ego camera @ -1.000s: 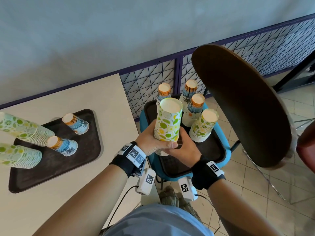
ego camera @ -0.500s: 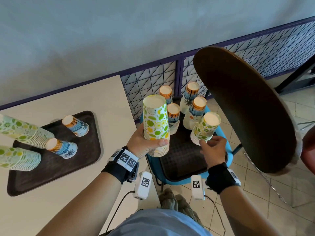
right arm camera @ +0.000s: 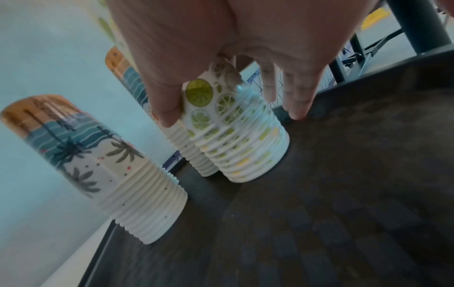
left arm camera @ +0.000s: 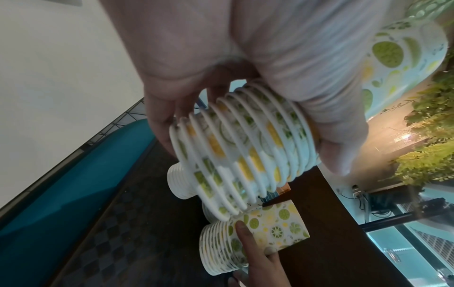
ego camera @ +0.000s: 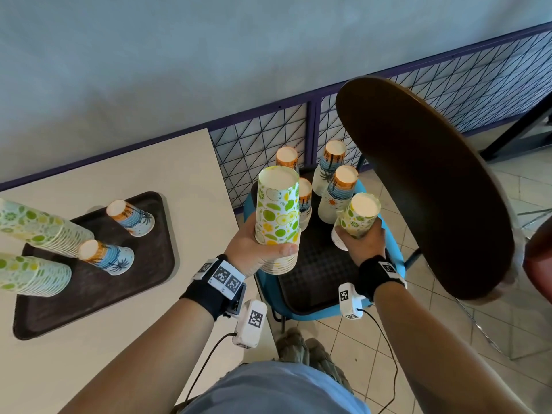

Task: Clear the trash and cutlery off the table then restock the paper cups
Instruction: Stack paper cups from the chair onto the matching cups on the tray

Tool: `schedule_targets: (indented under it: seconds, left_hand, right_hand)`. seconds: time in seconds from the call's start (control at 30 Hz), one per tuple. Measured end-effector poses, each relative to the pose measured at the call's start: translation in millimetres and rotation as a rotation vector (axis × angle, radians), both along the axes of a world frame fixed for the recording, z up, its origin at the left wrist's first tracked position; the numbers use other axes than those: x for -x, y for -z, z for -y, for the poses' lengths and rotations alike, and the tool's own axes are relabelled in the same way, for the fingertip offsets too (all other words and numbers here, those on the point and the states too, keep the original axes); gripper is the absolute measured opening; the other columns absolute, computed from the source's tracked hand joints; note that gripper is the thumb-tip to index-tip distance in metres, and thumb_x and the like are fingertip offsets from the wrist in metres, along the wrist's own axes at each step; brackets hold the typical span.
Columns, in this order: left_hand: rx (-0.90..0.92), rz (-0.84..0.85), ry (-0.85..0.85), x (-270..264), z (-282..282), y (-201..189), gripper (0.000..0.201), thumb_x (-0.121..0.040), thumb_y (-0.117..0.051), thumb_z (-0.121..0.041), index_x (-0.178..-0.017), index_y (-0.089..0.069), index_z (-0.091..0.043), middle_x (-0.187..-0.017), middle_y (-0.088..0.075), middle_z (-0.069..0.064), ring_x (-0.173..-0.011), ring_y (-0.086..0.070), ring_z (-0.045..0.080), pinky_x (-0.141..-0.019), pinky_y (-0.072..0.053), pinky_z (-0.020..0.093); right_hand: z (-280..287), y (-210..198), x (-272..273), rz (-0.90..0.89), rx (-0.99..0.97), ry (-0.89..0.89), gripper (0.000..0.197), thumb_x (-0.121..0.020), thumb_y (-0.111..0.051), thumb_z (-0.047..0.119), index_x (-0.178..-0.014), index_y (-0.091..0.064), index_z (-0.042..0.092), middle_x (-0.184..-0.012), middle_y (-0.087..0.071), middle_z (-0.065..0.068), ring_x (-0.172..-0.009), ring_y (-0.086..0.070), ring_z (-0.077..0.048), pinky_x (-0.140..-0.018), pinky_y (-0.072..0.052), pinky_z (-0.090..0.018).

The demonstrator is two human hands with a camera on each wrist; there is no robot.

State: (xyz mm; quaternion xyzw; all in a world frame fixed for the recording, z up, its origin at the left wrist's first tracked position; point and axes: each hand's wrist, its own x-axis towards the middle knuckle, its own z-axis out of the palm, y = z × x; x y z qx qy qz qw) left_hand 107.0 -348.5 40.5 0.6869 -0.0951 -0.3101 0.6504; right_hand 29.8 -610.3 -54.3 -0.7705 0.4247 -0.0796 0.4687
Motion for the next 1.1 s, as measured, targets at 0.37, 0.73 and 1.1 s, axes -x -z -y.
schedule_targets:
  seconds: [0.37, 0.73, 1.1]
  left_hand:
    - [0.018, 0.000, -0.011, 4, -3, -2, 0.088, -0.058, -0.096, -0.023, -0.138, -0.058, -0.015, -0.128, -0.075, 0.007, -0.119, -0.072, 0.026, -0.105, -0.056, 0.051]
    - [0.062, -0.023, -0.063, 8, -27, 0, 0.085, -0.058, -0.095, -0.021, -0.135, -0.060, -0.011, -0.124, -0.076, 0.009, -0.116, -0.073, 0.028, -0.095, -0.061, 0.043]
    - [0.117, -0.057, -0.278, 19, -131, 4, 0.086, -0.063, -0.092, -0.008, -0.140, -0.055, -0.005, -0.126, -0.074, 0.016, -0.119, -0.071, 0.034, -0.095, -0.059, 0.046]
  right_hand:
    - [-7, -7, 5, -0.094, 0.162, -0.129, 0.089, -0.061, -0.083, 0.048, -0.132, -0.031, 0.032, -0.116, -0.037, -0.005, -0.104, -0.054, -0.035, -0.093, -0.052, -0.053]
    - [-31, -11, 33, 0.164, -0.054, -0.020, 0.073, -0.070, -0.087, 0.040, -0.129, -0.044, 0.033, -0.123, -0.061, 0.001, -0.110, -0.062, -0.019, -0.095, -0.053, -0.042]
    - [-135, -50, 32, 0.314, -0.243, -0.329, 0.072, -0.081, -0.083, 0.010, -0.134, -0.039, 0.031, -0.114, -0.060, 0.023, -0.095, -0.058, 0.023, -0.079, -0.045, -0.004]
